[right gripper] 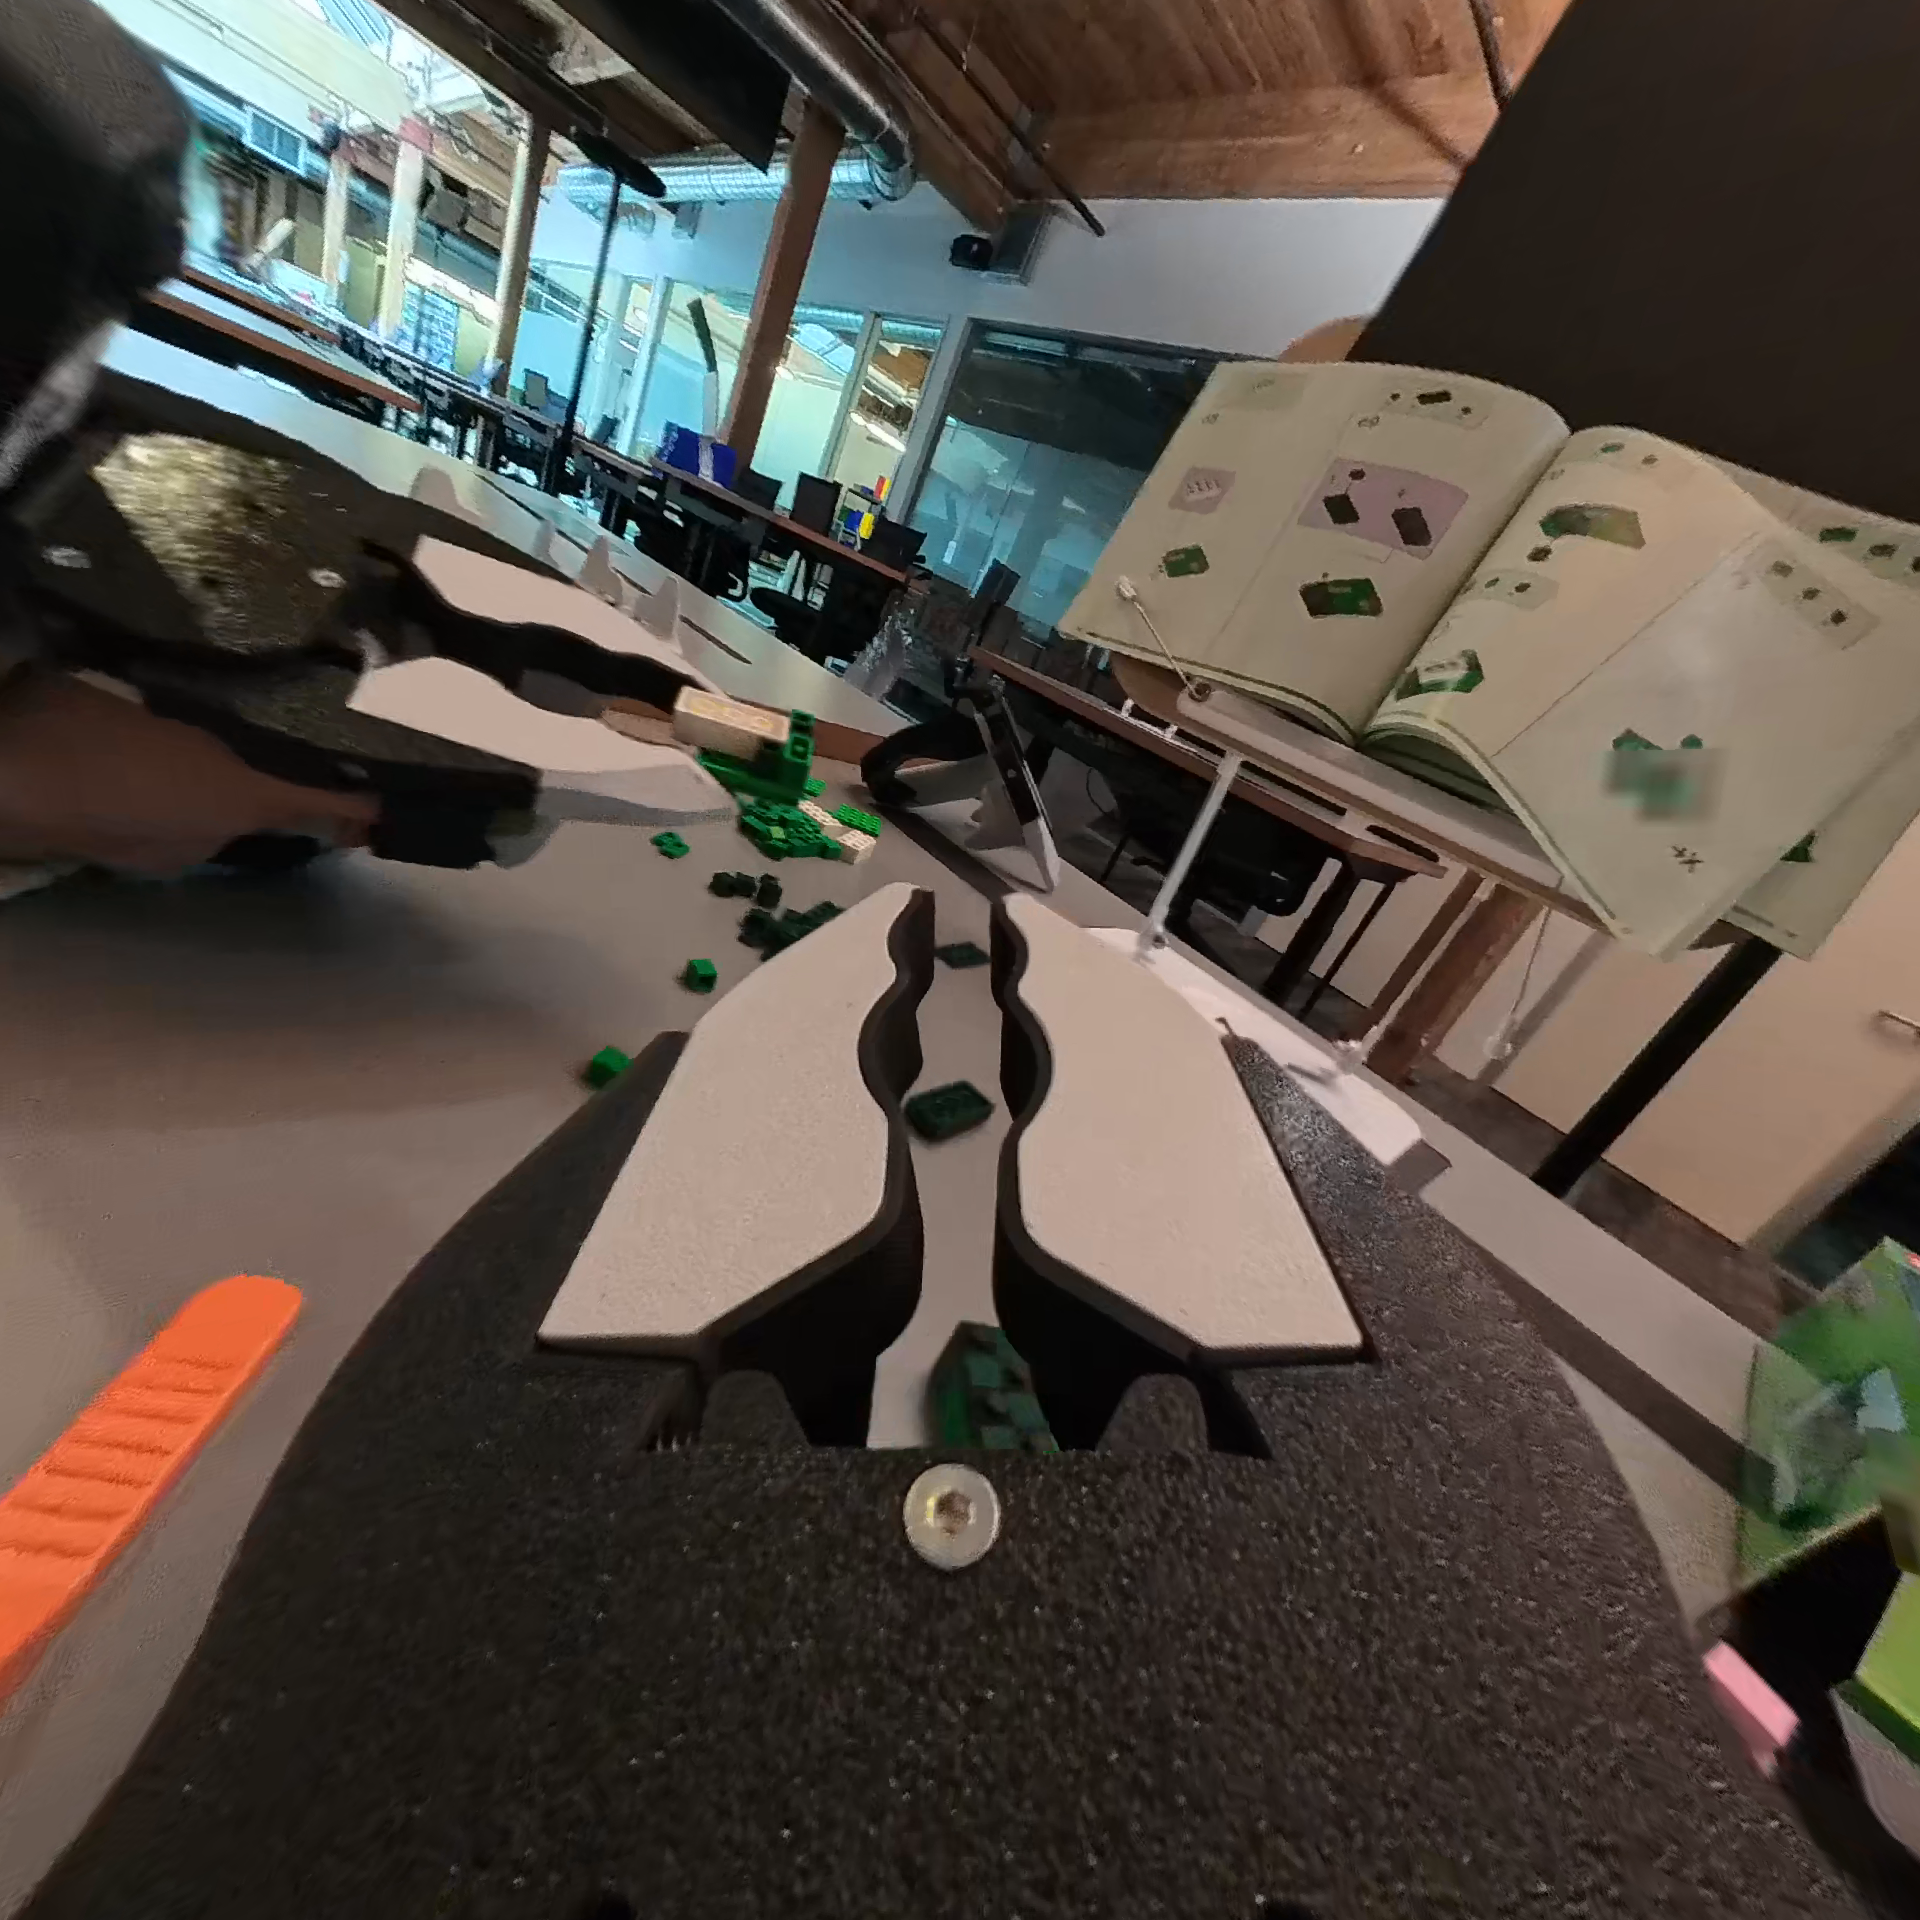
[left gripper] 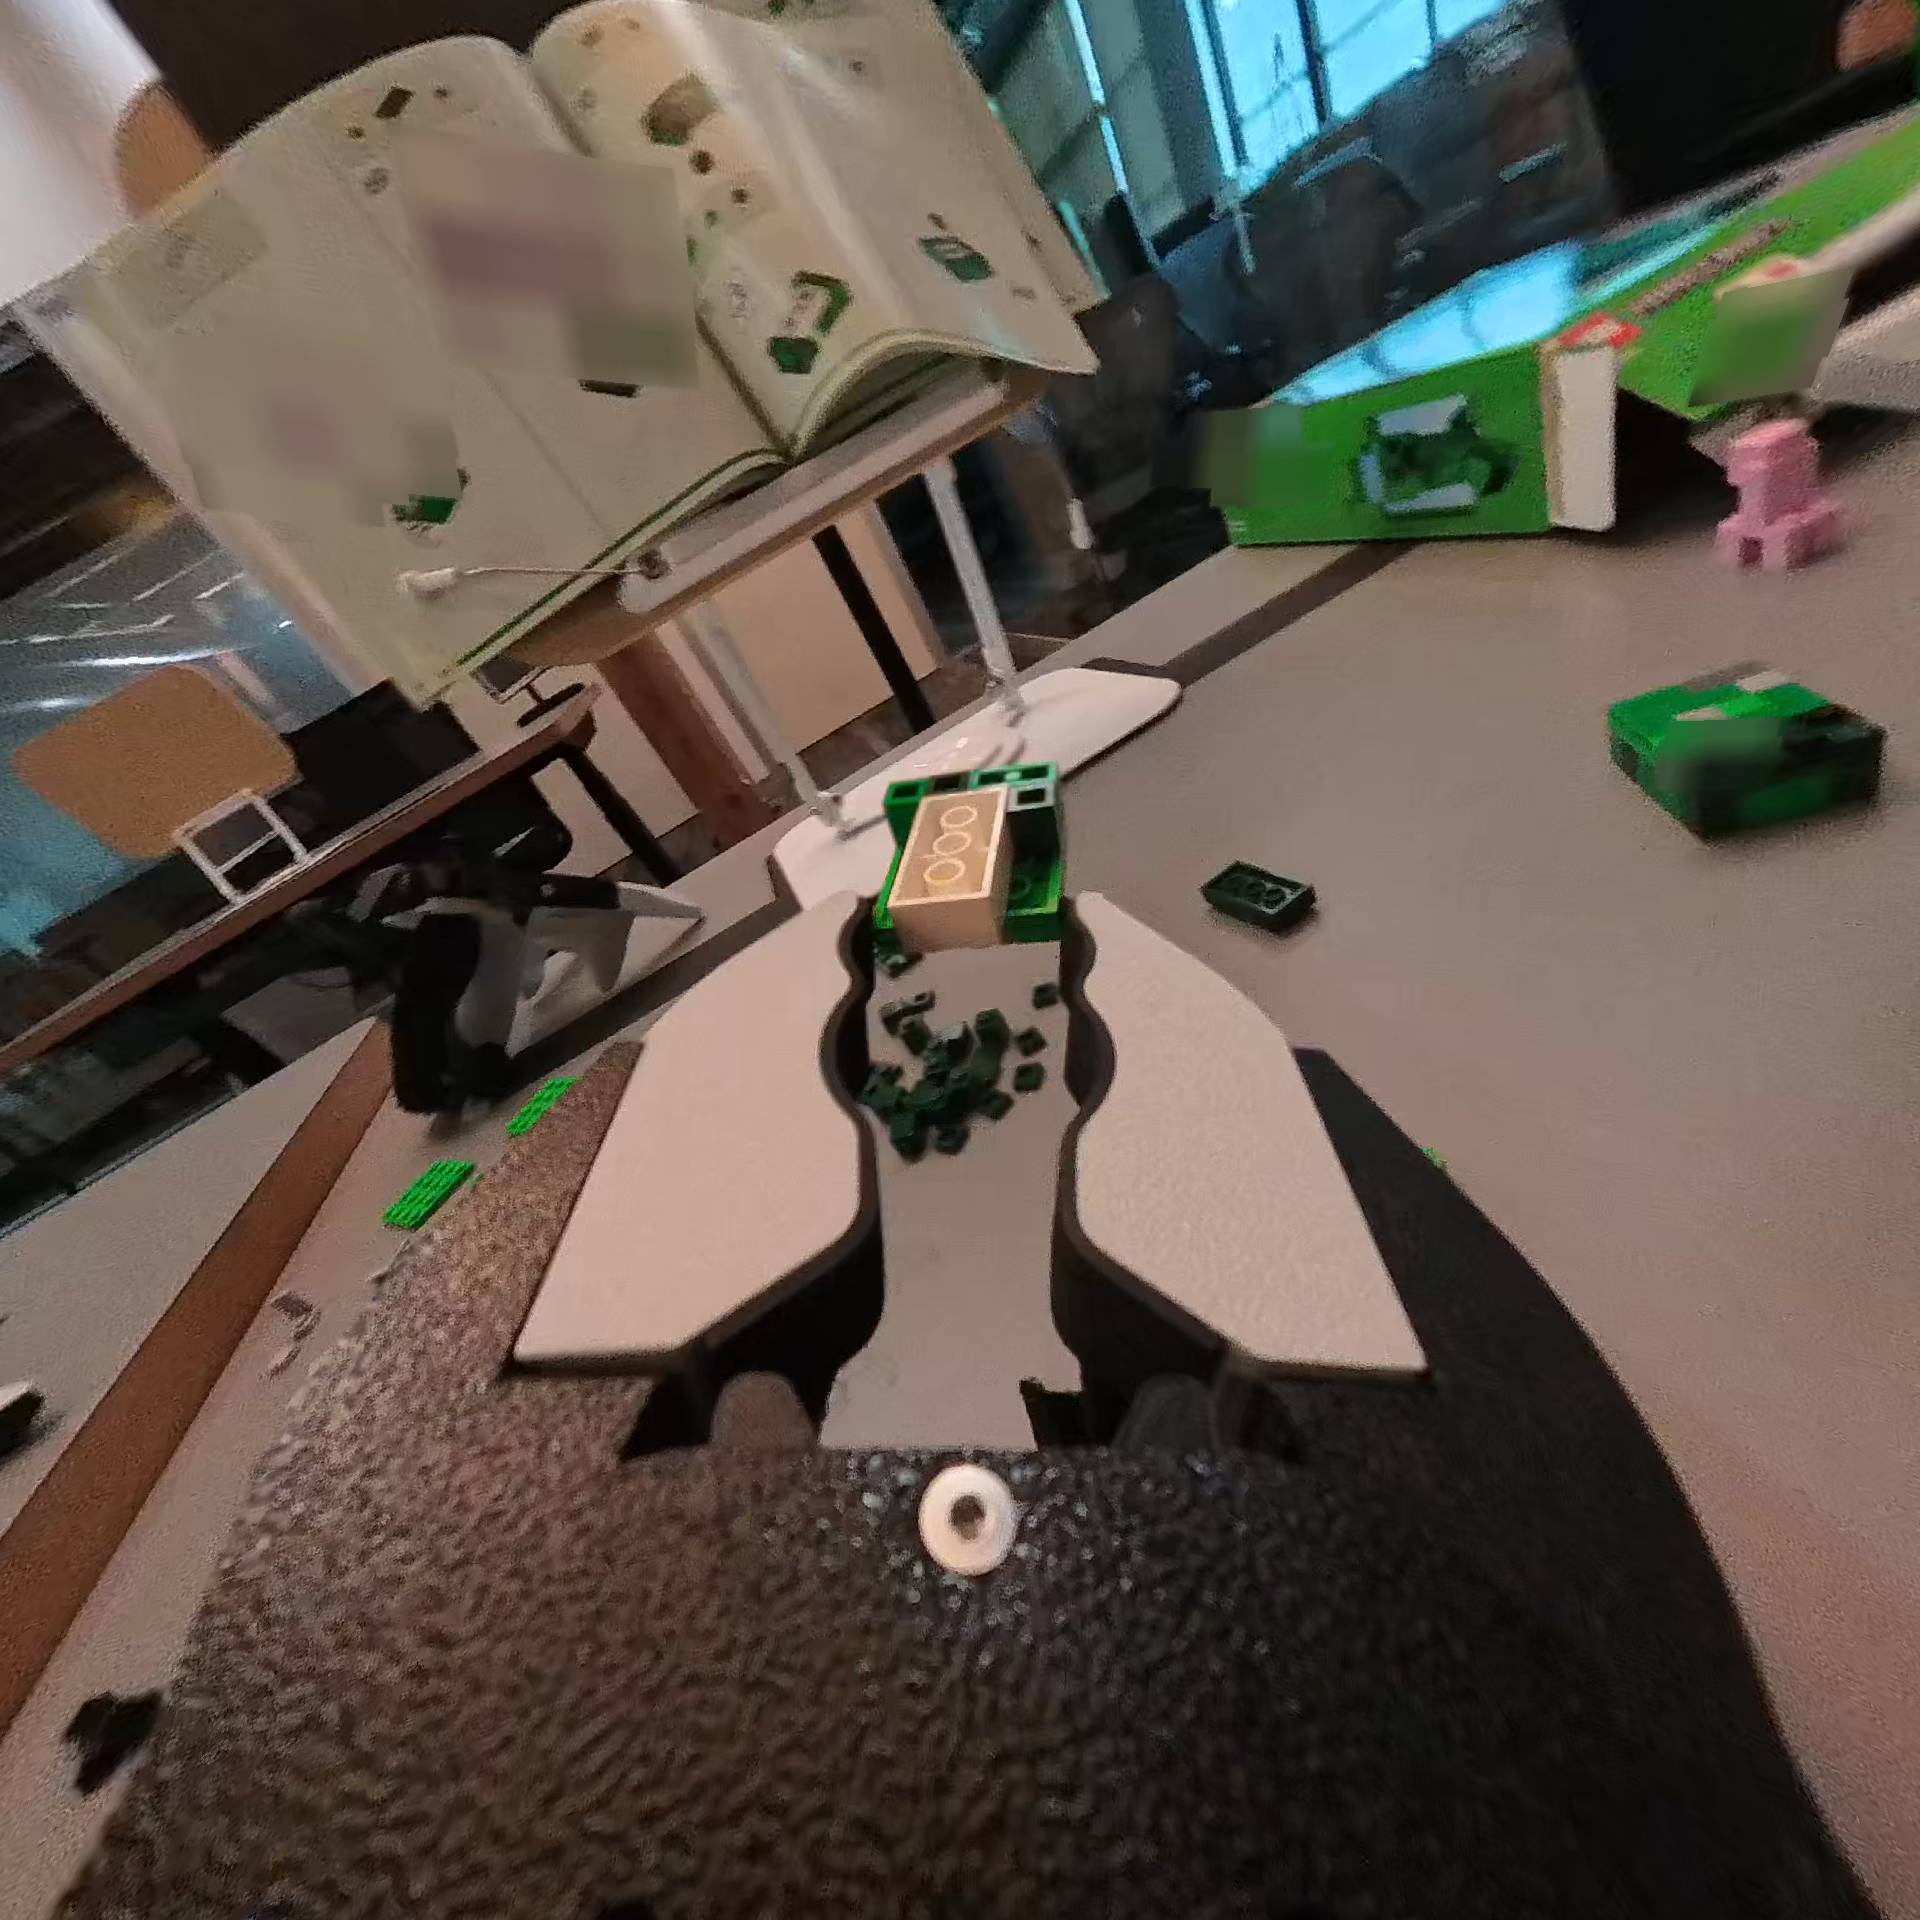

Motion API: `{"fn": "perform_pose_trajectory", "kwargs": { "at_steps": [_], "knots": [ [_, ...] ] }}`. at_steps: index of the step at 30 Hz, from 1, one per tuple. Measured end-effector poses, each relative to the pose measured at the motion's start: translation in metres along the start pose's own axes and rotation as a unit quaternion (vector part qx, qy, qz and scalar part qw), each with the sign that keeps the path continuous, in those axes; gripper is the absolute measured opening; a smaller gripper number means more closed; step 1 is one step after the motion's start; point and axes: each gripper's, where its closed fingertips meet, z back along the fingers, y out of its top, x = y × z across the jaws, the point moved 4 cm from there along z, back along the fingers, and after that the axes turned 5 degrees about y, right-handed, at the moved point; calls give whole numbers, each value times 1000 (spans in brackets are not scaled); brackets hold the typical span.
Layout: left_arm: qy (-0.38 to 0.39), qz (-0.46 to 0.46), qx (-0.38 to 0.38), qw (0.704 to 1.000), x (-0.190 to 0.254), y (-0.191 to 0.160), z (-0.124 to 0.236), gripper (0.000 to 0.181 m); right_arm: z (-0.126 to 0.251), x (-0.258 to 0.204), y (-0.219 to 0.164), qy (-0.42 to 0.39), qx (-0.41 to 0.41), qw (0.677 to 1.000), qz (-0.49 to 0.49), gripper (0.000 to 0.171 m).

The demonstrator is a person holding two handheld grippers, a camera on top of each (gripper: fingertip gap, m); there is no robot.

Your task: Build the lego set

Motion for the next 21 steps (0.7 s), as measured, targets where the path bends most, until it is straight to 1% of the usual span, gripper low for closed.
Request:
{"fn": "perform_pose_trajectory", "kwargs": {
  "at_steps": [3, 5, 7, 10, 12, 15, 17, 21],
  "knots": [
    [41, 25, -1, 999, -16, -2, 16, 35, -2, -7, -2, 6, -17, 999, 34, 9],
    [71, 53, 2, 996, -29, -4, 21, 35, -2, -10, -2, 19, -18, 999, 30, 9],
    [80, 66, 4, 995, -34, -4, 23, 35, -1, -11, -1, 22, -13, 999, 23, 9],
    [76, 53, 0, 996, -31, -4, 22, 35, 0, -12, -1, 30, -15, 999, 24, 9],
    [74, 60, 1, 995, -32, -4, 22, 35, -1, -13, -2, 35, -16, 999, 25, 9],
    [50, 75, 19, 996, -32, -2, 26, 35, -6, -19, -4, 71, -22, 997, 21, 9],
    [59, 75, 17, 995, -36, -3, 29, 35, -10, -24, -6, 89, -29, 995, 29, 9],
    [68, 79, 15, 994, -39, -5, 29, 35, -8, -28, -5, 91, -26, 994, 49, 9]
  ]
}}
